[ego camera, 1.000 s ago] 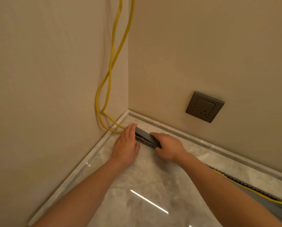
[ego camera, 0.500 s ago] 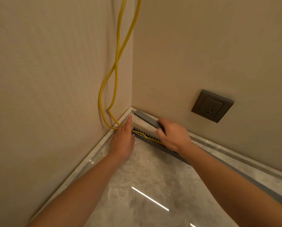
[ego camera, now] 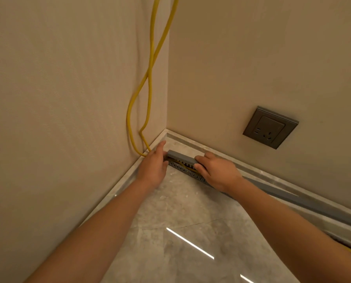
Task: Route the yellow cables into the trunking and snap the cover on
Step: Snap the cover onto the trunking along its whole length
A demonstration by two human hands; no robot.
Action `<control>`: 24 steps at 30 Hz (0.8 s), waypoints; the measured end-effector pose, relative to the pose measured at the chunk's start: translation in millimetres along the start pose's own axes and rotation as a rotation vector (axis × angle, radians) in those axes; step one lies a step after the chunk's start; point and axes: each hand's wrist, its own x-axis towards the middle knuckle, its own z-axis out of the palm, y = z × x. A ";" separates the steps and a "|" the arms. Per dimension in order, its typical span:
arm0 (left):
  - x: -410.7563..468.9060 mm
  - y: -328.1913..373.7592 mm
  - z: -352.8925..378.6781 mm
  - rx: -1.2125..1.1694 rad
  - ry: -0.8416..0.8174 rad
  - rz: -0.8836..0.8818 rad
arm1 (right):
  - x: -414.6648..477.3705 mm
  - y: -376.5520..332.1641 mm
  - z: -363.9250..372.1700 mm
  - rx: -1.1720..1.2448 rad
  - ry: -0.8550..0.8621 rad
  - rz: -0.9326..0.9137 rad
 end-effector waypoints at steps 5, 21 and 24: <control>-0.1 -1.3 -1.2 -0.033 0.002 0.005 | -0.6 -0.4 8.2 -0.039 -0.001 0.066; -5.8 -8.7 -2.8 -0.074 -0.008 0.047 | 3.1 -15.3 5.0 -0.142 -0.032 -0.087; -6.4 -9.3 -4.4 0.008 -0.012 0.071 | 1.2 -19.4 6.3 -0.133 -0.024 -0.086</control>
